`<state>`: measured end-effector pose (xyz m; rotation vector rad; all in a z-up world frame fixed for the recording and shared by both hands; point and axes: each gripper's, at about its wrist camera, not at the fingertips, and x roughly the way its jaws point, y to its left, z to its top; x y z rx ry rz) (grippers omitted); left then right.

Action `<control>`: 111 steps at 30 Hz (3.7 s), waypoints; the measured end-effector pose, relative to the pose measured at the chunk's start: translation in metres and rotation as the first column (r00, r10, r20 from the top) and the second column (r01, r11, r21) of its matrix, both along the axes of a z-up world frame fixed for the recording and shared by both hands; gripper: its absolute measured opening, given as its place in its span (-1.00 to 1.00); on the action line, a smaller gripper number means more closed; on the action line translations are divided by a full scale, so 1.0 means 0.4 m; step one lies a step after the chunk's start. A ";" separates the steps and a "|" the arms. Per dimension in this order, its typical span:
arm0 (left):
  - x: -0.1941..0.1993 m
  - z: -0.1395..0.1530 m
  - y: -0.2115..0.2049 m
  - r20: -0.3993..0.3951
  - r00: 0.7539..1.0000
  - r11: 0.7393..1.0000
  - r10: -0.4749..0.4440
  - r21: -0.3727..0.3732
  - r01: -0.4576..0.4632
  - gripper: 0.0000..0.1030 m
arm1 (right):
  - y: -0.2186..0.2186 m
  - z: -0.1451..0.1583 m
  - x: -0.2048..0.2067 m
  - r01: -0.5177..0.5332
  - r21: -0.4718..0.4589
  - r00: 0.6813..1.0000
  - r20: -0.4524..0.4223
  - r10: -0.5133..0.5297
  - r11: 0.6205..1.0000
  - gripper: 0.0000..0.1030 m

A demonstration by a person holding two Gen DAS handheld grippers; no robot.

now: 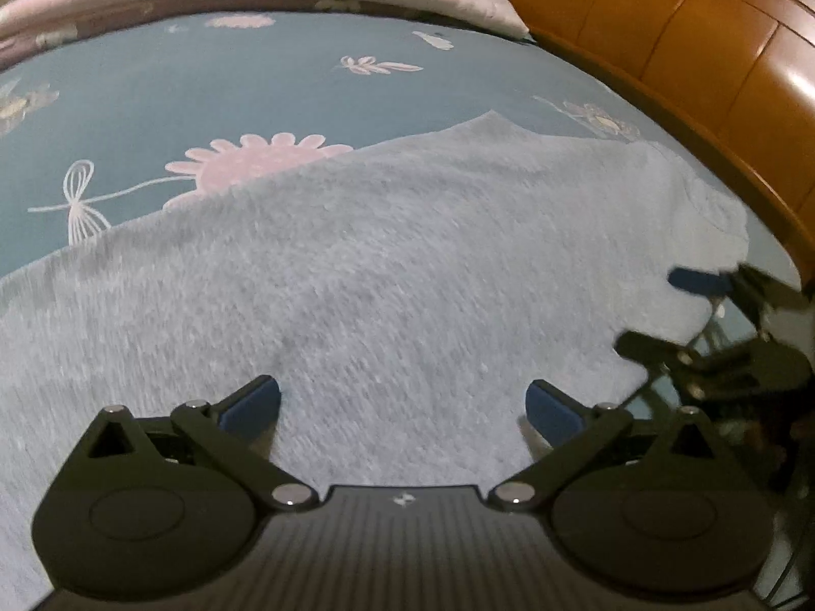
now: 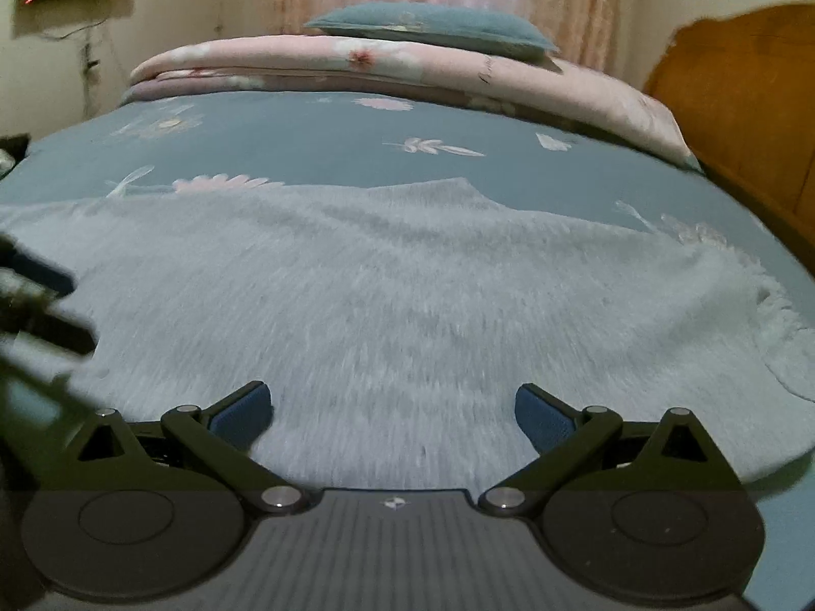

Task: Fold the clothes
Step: 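Smooth the grey sweatpants fabric with both open grippers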

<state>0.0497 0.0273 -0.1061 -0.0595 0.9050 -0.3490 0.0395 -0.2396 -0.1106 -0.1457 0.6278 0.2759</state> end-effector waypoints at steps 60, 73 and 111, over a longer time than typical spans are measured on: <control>-0.006 0.057 0.049 -0.013 0.988 0.960 0.156 0.238 -0.149 0.98 | -0.312 0.008 0.033 0.220 0.276 0.974 0.000 -0.229 0.936 1.00; 0.012 -0.003 0.103 -0.066 0.975 0.959 0.213 0.207 -0.195 0.99 | -0.306 0.009 0.033 0.224 0.265 0.972 0.002 -0.233 0.938 1.00; -0.085 -0.018 0.276 0.049 0.947 0.929 0.317 0.185 -0.321 0.99 | -0.165 0.003 0.016 0.124 -0.003 0.992 0.018 -0.124 0.992 1.00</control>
